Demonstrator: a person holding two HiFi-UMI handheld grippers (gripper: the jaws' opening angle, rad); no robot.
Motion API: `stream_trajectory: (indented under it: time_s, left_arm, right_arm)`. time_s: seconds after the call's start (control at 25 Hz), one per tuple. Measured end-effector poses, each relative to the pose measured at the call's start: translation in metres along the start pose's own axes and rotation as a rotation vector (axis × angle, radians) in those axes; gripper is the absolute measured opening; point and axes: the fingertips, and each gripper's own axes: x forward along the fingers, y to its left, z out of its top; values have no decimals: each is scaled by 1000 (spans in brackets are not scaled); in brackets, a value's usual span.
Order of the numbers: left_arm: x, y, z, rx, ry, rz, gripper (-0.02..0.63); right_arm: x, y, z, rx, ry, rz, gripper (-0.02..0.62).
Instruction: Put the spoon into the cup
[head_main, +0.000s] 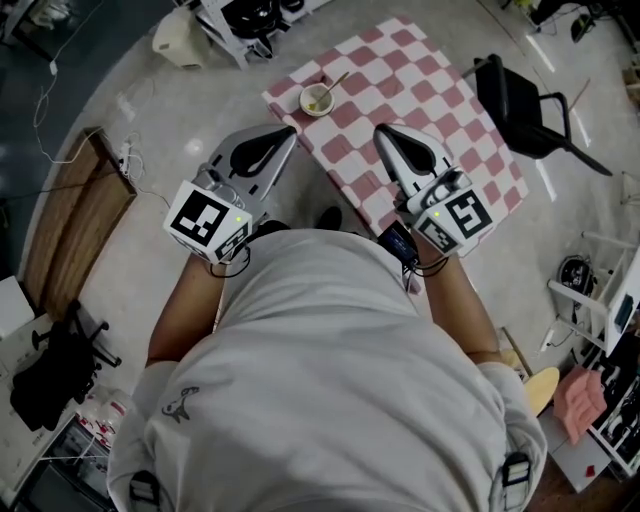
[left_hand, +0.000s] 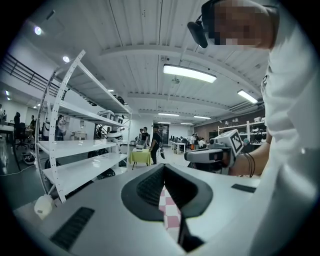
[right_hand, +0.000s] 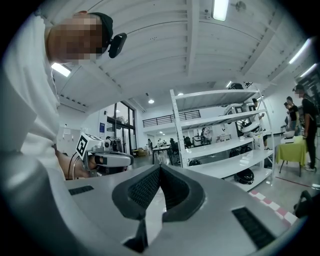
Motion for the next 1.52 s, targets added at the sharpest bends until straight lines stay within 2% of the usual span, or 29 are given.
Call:
stream_trajectory:
  time_s: [0.28, 0.6, 0.84, 1.12, 1.52]
  left_arm:
    - [-46, 9, 4, -5, -17, -44, 14]
    - [-127, 16, -5, -30, -26, -84, 14]
    - [-166, 7, -21, -26, -16, -140, 14]
    - [-185, -6, -34, -33, -12, -162, 14]
    - [-173, -61, -26, -44, -8, -160, 14]
  right_arm:
    - [15, 35, 6, -5, -4, -64, 32]
    - [25, 101, 9, -10, -18, -133, 32]
    - [23, 153, -4, -24, -2, -171, 32]
    - [8, 190, -12, -21, 1, -181, 32]
    - [-44, 202, -8, -14, -8, -160, 32]
